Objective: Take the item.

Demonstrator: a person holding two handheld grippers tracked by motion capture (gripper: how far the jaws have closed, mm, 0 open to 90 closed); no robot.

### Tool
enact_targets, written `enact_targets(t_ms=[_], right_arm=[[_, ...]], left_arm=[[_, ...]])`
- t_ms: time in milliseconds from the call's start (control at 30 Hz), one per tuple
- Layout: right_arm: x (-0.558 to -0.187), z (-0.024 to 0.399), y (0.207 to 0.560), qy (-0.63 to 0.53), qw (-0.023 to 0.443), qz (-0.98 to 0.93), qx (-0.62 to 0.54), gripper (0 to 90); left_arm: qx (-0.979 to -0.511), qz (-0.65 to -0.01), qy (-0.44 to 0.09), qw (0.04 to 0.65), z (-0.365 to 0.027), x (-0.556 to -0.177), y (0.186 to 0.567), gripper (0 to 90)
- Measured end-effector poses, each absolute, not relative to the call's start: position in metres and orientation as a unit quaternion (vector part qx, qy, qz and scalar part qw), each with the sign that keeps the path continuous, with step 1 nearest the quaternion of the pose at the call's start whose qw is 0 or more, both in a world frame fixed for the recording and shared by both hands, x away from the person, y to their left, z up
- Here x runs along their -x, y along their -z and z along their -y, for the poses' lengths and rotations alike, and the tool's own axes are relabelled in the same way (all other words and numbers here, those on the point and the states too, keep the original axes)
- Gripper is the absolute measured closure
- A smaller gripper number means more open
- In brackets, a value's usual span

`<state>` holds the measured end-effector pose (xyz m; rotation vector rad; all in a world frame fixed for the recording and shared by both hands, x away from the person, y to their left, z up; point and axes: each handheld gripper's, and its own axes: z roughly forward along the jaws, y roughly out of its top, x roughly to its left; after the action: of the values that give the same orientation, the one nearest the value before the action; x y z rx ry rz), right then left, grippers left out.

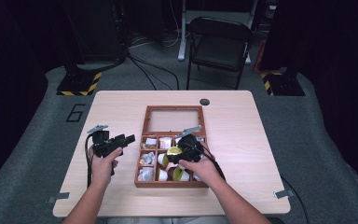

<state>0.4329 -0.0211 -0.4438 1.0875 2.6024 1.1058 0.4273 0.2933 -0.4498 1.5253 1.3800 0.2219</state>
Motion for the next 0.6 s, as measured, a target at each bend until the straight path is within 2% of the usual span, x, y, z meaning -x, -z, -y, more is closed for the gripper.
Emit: enact_targets(t_ms=[600], right_arm=[[-0.452, 0.095, 0.415, -0.376, 0.091, -0.820, -0.422, 37.1]], left_arm=[[-0.633, -0.572, -0.087, 0.514, -0.290, -0.431, 0.449, 39.9]])
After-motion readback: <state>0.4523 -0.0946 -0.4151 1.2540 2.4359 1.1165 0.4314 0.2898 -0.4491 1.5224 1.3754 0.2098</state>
